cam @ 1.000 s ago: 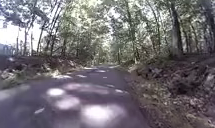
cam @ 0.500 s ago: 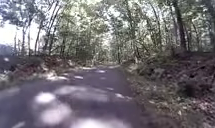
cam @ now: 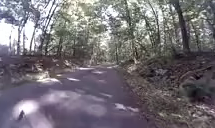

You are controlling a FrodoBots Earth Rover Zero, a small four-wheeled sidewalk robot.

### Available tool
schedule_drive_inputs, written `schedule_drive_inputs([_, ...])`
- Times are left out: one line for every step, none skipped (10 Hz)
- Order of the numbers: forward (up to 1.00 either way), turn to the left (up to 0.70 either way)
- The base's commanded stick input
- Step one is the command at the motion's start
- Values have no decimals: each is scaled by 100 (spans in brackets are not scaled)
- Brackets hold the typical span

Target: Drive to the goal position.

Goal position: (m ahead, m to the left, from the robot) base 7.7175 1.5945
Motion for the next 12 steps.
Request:
schedule_drive_inputs([70,0])
schedule_drive_inputs([70,0])
schedule_drive_inputs([70,0])
schedule_drive_inputs([70,0])
schedule_drive_inputs([70,-4])
schedule_drive_inputs([70,-12])
schedule_drive_inputs([70,-6])
schedule_drive_inputs([70,-2])
schedule_drive_inputs([70,0])
schedule_drive_inputs([70,0])
schedule_drive_inputs([70,0])
schedule_drive_inputs([70,0])
